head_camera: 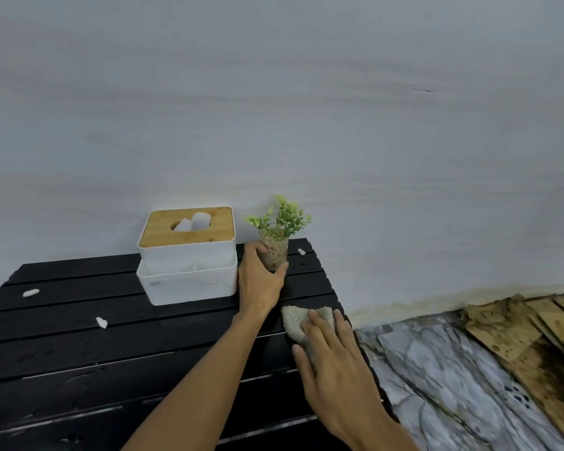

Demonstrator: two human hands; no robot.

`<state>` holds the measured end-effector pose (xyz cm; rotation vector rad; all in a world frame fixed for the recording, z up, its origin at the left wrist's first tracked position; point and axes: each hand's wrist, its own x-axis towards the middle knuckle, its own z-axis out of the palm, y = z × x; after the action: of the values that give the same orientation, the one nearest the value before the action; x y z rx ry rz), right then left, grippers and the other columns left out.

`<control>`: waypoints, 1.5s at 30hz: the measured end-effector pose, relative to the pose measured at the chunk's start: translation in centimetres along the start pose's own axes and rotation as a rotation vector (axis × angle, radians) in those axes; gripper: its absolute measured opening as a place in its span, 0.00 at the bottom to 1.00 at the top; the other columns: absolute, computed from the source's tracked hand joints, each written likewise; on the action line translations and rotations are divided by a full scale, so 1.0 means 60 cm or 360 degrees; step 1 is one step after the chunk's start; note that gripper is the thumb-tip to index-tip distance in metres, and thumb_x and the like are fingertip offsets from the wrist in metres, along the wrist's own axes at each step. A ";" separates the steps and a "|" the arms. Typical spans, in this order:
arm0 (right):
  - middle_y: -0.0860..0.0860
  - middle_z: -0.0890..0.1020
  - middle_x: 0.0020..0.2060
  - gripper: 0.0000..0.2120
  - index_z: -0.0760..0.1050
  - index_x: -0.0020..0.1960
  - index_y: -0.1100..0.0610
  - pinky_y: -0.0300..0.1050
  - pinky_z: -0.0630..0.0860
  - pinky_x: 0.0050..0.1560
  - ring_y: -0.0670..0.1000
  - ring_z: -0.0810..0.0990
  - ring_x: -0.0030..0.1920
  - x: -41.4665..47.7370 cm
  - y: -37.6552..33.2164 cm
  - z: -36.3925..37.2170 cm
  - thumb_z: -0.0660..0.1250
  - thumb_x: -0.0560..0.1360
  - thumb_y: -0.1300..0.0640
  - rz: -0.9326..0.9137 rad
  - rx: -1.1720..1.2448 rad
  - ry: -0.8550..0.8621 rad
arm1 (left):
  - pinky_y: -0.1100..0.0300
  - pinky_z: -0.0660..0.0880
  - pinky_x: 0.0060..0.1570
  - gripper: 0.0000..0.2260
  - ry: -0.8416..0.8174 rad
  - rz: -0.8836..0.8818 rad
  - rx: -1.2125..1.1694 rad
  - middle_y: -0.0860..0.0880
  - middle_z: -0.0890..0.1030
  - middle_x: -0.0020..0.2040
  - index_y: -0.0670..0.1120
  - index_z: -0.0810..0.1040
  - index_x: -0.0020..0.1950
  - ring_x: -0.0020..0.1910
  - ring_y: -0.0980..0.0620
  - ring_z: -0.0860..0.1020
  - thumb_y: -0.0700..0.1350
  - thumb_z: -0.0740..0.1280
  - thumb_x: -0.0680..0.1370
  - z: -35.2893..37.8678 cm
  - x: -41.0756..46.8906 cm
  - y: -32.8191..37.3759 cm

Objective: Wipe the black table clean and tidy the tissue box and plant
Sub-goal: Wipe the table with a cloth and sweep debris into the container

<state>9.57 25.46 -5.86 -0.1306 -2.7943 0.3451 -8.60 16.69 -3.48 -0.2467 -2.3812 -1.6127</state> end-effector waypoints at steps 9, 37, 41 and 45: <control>0.50 0.77 0.70 0.16 0.76 0.69 0.57 0.47 0.71 0.72 0.52 0.71 0.75 0.024 -0.008 -0.002 0.58 0.84 0.60 0.0089 0.0316 0.0101 | 0.57 0.72 0.42 0.20 0.0059 0.0028 -0.0024 0.50 0.75 0.46 0.48 0.66 0.50 0.46 0.49 0.76 0.46 0.76 0.69 0.003 0.002 0.021; 0.48 0.83 0.52 0.15 0.78 0.66 0.54 0.35 0.75 0.47 0.49 0.81 0.46 0.294 0.049 0.028 0.58 0.85 0.58 -0.0209 0.0741 -0.0229 | 0.64 0.79 0.51 0.23 0.0001 0.0309 -0.0442 0.54 0.79 0.52 0.48 0.68 0.54 0.56 0.63 0.78 0.43 0.79 0.68 -0.220 -0.051 0.128; 0.53 0.83 0.41 0.13 0.78 0.62 0.54 0.47 0.77 0.44 0.54 0.82 0.41 0.295 0.067 0.028 0.56 0.85 0.58 0.0141 0.0862 0.0205 | 0.63 0.79 0.51 0.23 0.0010 0.0312 -0.0432 0.53 0.78 0.53 0.48 0.68 0.53 0.56 0.61 0.78 0.42 0.79 0.68 -0.225 -0.050 0.129; 0.59 0.78 0.51 0.15 0.77 0.57 0.59 0.52 0.76 0.43 0.63 0.79 0.47 0.325 0.063 0.041 0.52 0.83 0.64 0.0406 0.0512 0.0107 | 0.62 0.79 0.52 0.23 0.0016 0.0304 -0.0386 0.54 0.78 0.54 0.48 0.68 0.54 0.56 0.60 0.78 0.44 0.79 0.68 -0.236 -0.041 0.126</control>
<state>-9.42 31.06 -3.13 -0.4150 -2.6164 0.8280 -2.52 6.38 7.47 -0.4941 -2.0797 -1.8011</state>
